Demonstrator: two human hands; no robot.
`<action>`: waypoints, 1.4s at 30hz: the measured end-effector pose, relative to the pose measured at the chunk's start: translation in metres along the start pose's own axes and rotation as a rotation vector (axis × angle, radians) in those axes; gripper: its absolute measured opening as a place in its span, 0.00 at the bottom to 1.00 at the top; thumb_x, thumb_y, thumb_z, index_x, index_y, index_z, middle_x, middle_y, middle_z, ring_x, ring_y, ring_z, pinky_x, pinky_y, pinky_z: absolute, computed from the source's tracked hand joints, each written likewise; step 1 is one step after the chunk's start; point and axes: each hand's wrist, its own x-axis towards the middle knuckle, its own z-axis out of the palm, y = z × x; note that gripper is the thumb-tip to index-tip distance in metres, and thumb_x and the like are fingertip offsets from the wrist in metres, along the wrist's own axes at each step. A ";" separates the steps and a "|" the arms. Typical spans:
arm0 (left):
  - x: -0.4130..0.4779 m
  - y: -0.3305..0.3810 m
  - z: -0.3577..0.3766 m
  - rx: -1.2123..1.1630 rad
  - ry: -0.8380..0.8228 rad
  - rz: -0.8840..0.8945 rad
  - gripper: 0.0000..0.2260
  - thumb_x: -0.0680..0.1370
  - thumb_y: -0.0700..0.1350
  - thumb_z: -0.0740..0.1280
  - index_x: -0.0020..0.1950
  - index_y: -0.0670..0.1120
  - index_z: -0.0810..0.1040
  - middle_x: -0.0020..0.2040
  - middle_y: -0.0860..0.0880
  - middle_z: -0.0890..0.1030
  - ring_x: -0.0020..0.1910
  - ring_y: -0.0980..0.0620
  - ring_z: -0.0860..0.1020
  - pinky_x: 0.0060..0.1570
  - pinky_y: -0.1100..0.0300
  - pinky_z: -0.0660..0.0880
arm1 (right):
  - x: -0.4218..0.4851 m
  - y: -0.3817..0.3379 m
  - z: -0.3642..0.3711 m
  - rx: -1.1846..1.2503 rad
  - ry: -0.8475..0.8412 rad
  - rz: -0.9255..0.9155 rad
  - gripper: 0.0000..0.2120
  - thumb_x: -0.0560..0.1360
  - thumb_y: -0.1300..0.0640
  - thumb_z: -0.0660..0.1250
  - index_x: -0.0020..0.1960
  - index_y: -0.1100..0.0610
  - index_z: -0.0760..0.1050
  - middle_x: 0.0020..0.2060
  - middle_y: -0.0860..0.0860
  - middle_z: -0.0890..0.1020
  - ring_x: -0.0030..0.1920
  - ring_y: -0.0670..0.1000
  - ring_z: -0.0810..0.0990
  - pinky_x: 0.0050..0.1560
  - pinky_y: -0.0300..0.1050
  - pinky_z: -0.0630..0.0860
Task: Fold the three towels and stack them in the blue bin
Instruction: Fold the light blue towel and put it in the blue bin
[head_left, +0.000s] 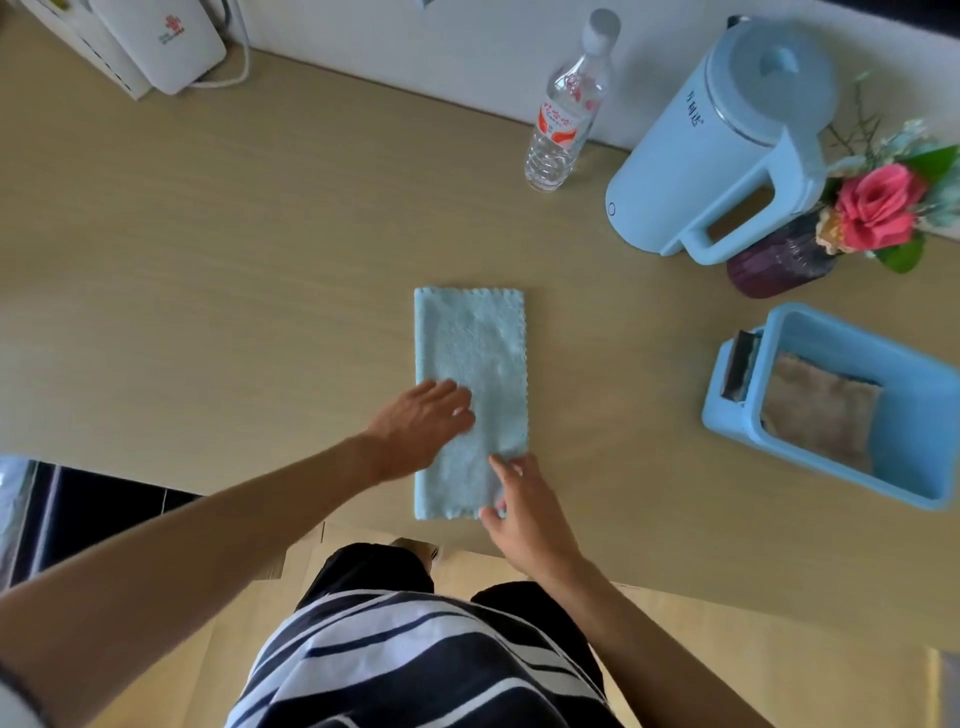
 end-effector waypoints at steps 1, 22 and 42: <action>-0.011 0.002 0.004 -0.015 -0.025 0.014 0.16 0.68 0.34 0.70 0.52 0.48 0.79 0.54 0.47 0.79 0.52 0.48 0.77 0.52 0.55 0.77 | -0.004 0.003 0.002 -0.029 0.007 -0.050 0.30 0.75 0.59 0.71 0.75 0.55 0.67 0.65 0.54 0.73 0.57 0.54 0.80 0.62 0.47 0.77; -0.050 0.008 0.000 -0.301 0.028 -0.171 0.13 0.73 0.55 0.70 0.53 0.49 0.78 0.49 0.52 0.81 0.51 0.50 0.79 0.65 0.49 0.67 | 0.030 0.006 -0.050 0.379 -0.115 -0.070 0.13 0.79 0.50 0.66 0.39 0.55 0.73 0.32 0.48 0.71 0.32 0.47 0.69 0.36 0.44 0.64; 0.003 -0.021 -0.026 -0.975 0.216 -0.908 0.13 0.76 0.47 0.70 0.58 0.43 0.77 0.51 0.46 0.85 0.47 0.46 0.84 0.45 0.48 0.83 | 0.102 -0.009 -0.078 0.521 0.215 0.055 0.09 0.77 0.55 0.70 0.43 0.58 0.73 0.30 0.56 0.76 0.28 0.47 0.69 0.30 0.43 0.67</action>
